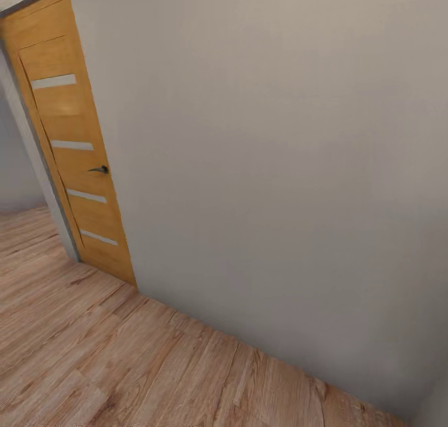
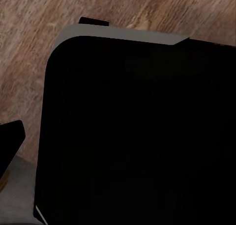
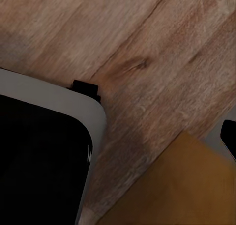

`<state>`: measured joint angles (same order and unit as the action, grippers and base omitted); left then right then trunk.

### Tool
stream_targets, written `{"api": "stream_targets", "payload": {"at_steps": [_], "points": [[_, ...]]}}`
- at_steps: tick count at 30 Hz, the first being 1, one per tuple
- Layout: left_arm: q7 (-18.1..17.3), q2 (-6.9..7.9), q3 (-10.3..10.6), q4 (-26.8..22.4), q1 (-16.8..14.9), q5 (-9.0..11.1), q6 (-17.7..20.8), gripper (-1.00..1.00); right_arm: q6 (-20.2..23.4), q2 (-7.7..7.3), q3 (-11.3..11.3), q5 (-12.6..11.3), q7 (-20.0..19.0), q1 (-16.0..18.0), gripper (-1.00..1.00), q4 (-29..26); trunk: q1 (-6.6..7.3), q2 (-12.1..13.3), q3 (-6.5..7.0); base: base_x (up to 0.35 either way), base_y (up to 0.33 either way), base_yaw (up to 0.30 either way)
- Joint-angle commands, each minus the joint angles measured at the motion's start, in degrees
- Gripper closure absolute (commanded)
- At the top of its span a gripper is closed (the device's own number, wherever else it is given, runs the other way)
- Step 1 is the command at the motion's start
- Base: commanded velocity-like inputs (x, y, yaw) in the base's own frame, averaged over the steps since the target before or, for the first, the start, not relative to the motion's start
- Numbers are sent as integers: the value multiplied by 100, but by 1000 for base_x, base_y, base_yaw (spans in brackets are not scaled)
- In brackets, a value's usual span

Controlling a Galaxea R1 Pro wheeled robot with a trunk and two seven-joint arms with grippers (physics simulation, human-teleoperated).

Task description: Move the two storage containers from the living room to the garage. In the garage, place one container on the floor and stack the other container on top of it (either order is fine).

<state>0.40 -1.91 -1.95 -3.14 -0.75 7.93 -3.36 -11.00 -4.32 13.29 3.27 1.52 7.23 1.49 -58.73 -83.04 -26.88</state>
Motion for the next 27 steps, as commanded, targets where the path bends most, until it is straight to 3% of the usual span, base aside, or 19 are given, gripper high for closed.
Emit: {"api": "stream_targets", "payload": {"at_steps": [1, 7, 14, 27], "points": [[4, -2, -15, 6, -4, 36, -18, -100, -36, -1, 4, 34, 16, 6, -100, 15, 0, -3, -6, 0, 0, 280], [4, -2, -14, 3, -4, 82, -21, -100, -73, -13, -33, 34, 15, 6, -100, 13, 0, -3, -6, 0, 0, 280], [-2, -2, 5, 6, -4, 586, -18, -100, -77, -16, -37, 39, 15, 6, -100, 14, 0, -3, -6, 2, 0, 280], [4, -2, 8, 6, -4, 655, -23, -100, -78, -15, -36, 42, 16, 6, -100, 12, 0, -3, -6, 248, 0, 280]]}}
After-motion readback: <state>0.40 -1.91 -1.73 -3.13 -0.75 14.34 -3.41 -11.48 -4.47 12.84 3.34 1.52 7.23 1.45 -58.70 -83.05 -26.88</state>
